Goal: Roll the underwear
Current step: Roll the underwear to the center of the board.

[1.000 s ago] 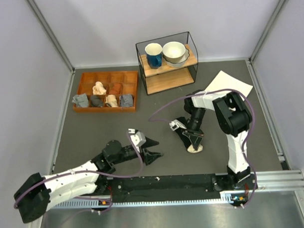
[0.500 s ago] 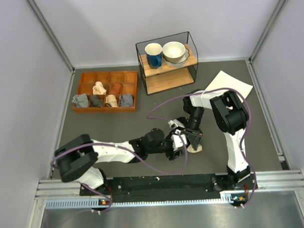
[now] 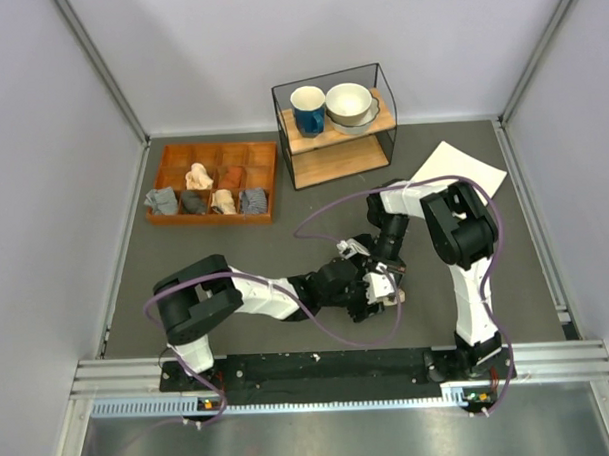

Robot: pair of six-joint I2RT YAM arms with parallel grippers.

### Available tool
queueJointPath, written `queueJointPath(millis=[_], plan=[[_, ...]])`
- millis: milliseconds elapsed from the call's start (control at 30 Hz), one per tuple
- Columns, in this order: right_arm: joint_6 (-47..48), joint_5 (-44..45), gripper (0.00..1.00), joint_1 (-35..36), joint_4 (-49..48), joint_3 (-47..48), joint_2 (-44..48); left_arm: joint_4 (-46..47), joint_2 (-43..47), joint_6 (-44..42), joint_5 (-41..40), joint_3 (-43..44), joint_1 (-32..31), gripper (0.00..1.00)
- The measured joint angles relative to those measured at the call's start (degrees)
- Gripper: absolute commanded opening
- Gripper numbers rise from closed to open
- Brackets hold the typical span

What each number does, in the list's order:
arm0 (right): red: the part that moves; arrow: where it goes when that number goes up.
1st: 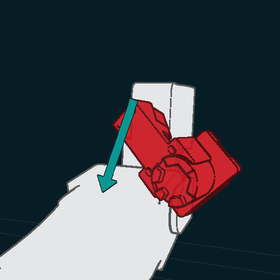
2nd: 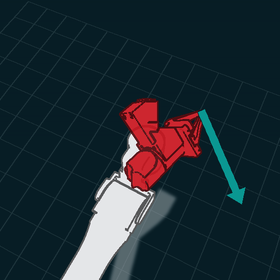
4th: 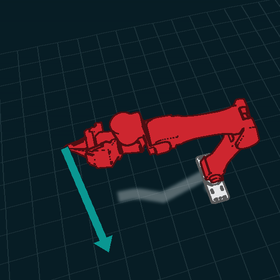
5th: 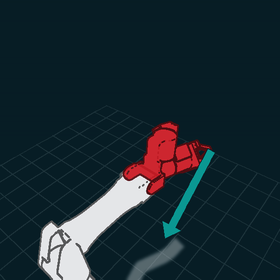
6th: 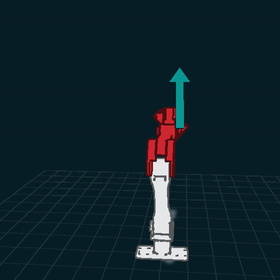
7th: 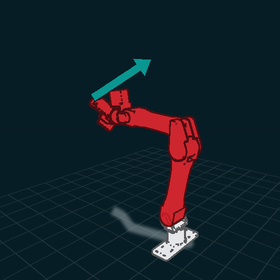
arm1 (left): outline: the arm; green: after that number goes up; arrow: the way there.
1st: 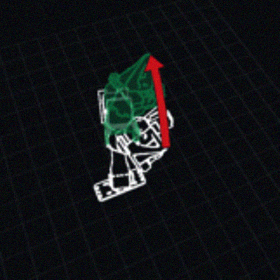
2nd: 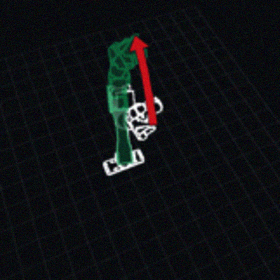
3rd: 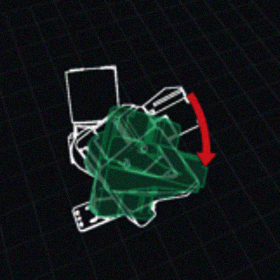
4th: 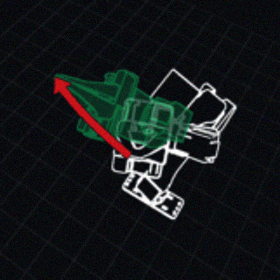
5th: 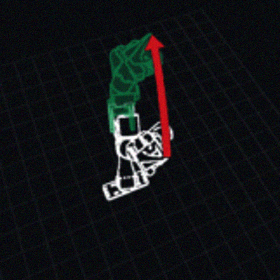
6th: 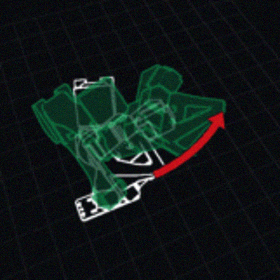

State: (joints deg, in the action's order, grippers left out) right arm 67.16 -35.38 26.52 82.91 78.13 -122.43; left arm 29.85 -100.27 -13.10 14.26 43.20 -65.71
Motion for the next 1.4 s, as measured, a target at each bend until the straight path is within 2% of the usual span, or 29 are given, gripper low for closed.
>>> queueJointPath(millis=[167,233,267,300,467,600,633,800,933,1000,1400], plan=[[-0.09,-0.09,0.13,0.00,0.00,0.00,0.00,0.11,-2.80,1.68,-1.55,1.57,-0.39,0.61],[-0.15,-0.13,0.13,0.00,0.00,0.00,0.00,0.17,-3.56,2.62,-2.05,1.79,-0.52,0.53],[-0.20,-0.17,0.13,0.00,-0.02,0.00,0.00,0.24,-4.02,2.99,-2.27,1.90,-0.57,0.45],[-0.20,-0.20,0.14,0.00,0.00,0.00,0.00,0.35,-4.37,3.45,-2.43,2.01,-0.57,0.42],[-0.31,-0.20,0.15,-0.02,0.00,0.00,0.00,0.52,-5.16,5.60,-3.21,2.78,-0.28,0.40],[-0.39,-0.17,0.18,-0.02,0.00,-0.02,0.00,0.68,-5.22,7.65,-2.80,2.78,-0.09,0.05],[-0.46,-0.13,0.19,-0.07,0.04,-0.02,0.00,0.72,-5.25,8.17,-2.54,2.78,0.00,0.00],[-1.03,-0.28,0.28,-0.35,0.07,-0.07,0.24,0.96,-5.29,11.17,0.07,2.78,1.18,0.00],[-1.05,-1.60,0.41,-1.49,-0.50,-0.11,1.55,1.86,-5.77,15.23,3.41,2.78,3.06,0.00],[-0.94,-2.58,0.43,-2.40,-1.25,-0.11,3.17,2.54,-6.16,17.33,5.51,2.78,4.15,0.00],[-0.07,-5.66,0.44,-9.22,-5.75,0.02,11.39,6.05,-8.81,27.47,17.94,2.40,10.34,0.00]])
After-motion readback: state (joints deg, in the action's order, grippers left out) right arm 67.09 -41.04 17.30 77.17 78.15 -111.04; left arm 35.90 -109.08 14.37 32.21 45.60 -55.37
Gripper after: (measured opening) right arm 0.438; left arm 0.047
